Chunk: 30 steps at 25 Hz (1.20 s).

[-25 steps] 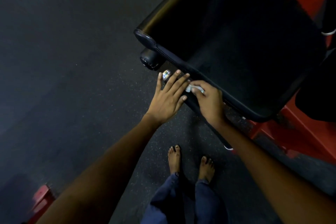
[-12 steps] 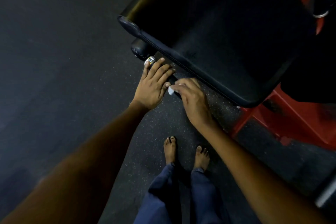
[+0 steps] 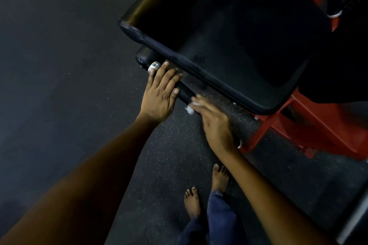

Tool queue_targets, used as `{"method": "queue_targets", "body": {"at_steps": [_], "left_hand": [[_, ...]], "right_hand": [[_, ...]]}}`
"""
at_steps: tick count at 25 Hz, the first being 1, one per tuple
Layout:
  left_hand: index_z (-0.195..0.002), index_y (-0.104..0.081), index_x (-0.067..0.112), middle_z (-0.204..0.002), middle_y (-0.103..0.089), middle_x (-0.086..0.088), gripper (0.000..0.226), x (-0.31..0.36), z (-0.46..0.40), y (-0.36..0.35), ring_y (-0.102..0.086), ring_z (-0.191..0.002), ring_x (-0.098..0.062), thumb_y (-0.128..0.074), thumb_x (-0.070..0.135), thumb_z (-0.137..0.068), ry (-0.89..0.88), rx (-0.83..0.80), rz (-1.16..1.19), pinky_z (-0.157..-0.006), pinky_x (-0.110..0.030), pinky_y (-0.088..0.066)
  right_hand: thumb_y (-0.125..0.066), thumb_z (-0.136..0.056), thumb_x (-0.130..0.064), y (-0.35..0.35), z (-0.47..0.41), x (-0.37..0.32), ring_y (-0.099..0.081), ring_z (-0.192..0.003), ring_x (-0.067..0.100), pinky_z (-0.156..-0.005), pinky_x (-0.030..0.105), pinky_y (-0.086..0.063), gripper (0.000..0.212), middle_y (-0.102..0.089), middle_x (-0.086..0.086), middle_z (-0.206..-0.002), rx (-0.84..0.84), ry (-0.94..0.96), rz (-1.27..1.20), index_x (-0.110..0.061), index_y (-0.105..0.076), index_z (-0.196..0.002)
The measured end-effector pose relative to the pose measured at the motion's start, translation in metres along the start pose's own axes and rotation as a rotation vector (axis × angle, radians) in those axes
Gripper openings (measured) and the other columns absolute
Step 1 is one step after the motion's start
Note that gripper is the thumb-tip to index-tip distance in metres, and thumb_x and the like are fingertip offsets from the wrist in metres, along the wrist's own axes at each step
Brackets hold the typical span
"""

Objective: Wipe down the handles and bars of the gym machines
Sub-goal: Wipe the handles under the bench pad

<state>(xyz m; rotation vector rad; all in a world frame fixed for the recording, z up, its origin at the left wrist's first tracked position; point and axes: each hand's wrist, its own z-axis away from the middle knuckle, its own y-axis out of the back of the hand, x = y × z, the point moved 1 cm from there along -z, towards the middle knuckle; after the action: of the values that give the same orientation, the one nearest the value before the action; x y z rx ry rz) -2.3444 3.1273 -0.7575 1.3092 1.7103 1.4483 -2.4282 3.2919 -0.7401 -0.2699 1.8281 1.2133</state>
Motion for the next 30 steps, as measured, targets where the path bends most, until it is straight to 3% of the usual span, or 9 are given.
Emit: {"method": "queue_targets", "body": {"at_steps": [4, 6, 10, 12, 15, 17, 22, 26, 30], "left_hand": [[-0.131, -0.052, 0.003, -0.141, -0.048, -0.013, 0.048, 0.014, 0.000, -0.001, -0.019, -0.145, -0.029, -0.029, 0.033, -0.101, 0.098, 0.034, 0.040, -0.121, -0.045, -0.008], [-0.131, -0.051, 0.002, -0.143, -0.046, -0.014, 0.050, 0.019, 0.000, -0.004, -0.018, -0.145, -0.030, -0.028, 0.034, -0.101, 0.120, 0.054, 0.037, -0.121, -0.044, -0.008], [-0.134, -0.048, 0.000, -0.145, -0.043, -0.016, 0.057, 0.016, 0.000, -0.007, -0.017, -0.145, -0.031, -0.019, 0.038, -0.103, 0.106, 0.076, 0.026, -0.121, -0.041, -0.004], [-0.134, -0.048, 0.000, -0.145, -0.043, -0.016, 0.058, 0.017, 0.001, -0.006, -0.017, -0.144, -0.031, -0.018, 0.039, -0.103, 0.098, 0.085, 0.017, -0.122, -0.039, -0.003], [-0.133, -0.048, 0.000, -0.145, -0.043, -0.016, 0.057, 0.019, 0.001, -0.008, -0.015, -0.145, -0.031, -0.019, 0.038, -0.102, 0.114, 0.091, 0.037, -0.121, -0.037, 0.000], [-0.133, -0.048, 0.000, -0.145, -0.043, -0.016, 0.056, 0.019, 0.001, -0.009, -0.014, -0.145, -0.031, -0.022, 0.037, -0.101, 0.127, 0.088, 0.046, -0.121, -0.037, 0.001], [-0.134, -0.048, 0.000, -0.145, -0.043, -0.016, 0.054, 0.021, 0.001, -0.006, -0.014, -0.145, -0.031, -0.024, 0.035, -0.100, 0.129, 0.070, 0.041, -0.121, -0.036, 0.002], [-0.136, -0.046, 0.001, -0.146, -0.041, -0.016, 0.053, 0.020, 0.001, -0.003, -0.014, -0.145, -0.030, -0.025, 0.034, -0.101, 0.134, 0.069, 0.048, -0.121, -0.035, 0.003], [-0.138, -0.044, 0.002, -0.150, -0.037, -0.014, 0.056, 0.021, 0.002, -0.004, -0.012, -0.146, -0.030, -0.020, 0.038, -0.102, 0.134, 0.049, 0.033, -0.121, -0.036, 0.002]], "right_hand": [[-0.046, -0.093, -0.005, 0.031, 0.051, 0.019, -0.060, -0.108, 0.015, -0.079, 0.011, -0.047, 0.028, -0.063, 0.005, -0.117, 0.131, -0.580, -0.128, -0.017, -0.066, -0.108], [-0.049, -0.094, -0.008, 0.014, -0.001, 0.029, -0.062, -0.098, 0.018, -0.078, 0.020, -0.048, 0.024, -0.066, 0.008, -0.110, -0.029, -0.709, -0.127, -0.014, -0.066, -0.111], [-0.055, -0.092, -0.026, -0.006, -0.090, 0.018, -0.061, -0.080, 0.018, -0.075, 0.032, -0.050, 0.020, -0.067, 0.003, -0.085, -0.387, -0.635, -0.343, -0.016, -0.070, -0.083], [-0.051, -0.095, -0.027, 0.013, -0.050, 0.029, -0.051, -0.064, 0.013, -0.063, 0.028, -0.042, 0.030, -0.056, -0.001, -0.068, -0.337, -0.611, -0.318, -0.021, -0.060, -0.067], [-0.044, -0.098, -0.019, 0.039, 0.012, 0.049, -0.061, -0.083, 0.030, -0.078, 0.038, -0.047, 0.029, -0.065, 0.017, -0.089, -0.255, -0.701, -0.308, -0.003, -0.067, -0.092], [-0.041, -0.098, -0.017, 0.025, -0.020, 0.050, -0.063, -0.093, 0.036, -0.083, 0.040, -0.049, 0.032, -0.066, 0.022, -0.097, -0.385, -0.734, -0.299, 0.003, -0.065, -0.102], [-0.044, -0.093, -0.020, -0.008, -0.078, 0.019, -0.057, -0.074, 0.026, -0.070, 0.037, -0.043, 0.031, -0.063, 0.014, -0.081, -0.328, -0.556, -0.402, 0.003, -0.064, -0.088], [-0.039, -0.099, -0.022, 0.023, 0.016, 0.051, -0.058, -0.084, 0.029, -0.080, 0.037, -0.047, 0.032, -0.063, 0.016, -0.090, -0.268, -0.812, -0.365, -0.003, -0.064, -0.093], [-0.037, -0.099, -0.031, 0.005, -0.055, 0.028, -0.053, -0.065, 0.023, -0.067, 0.034, -0.045, 0.040, -0.056, 0.011, -0.069, -0.377, -0.753, -0.320, -0.009, -0.058, -0.074]]}}
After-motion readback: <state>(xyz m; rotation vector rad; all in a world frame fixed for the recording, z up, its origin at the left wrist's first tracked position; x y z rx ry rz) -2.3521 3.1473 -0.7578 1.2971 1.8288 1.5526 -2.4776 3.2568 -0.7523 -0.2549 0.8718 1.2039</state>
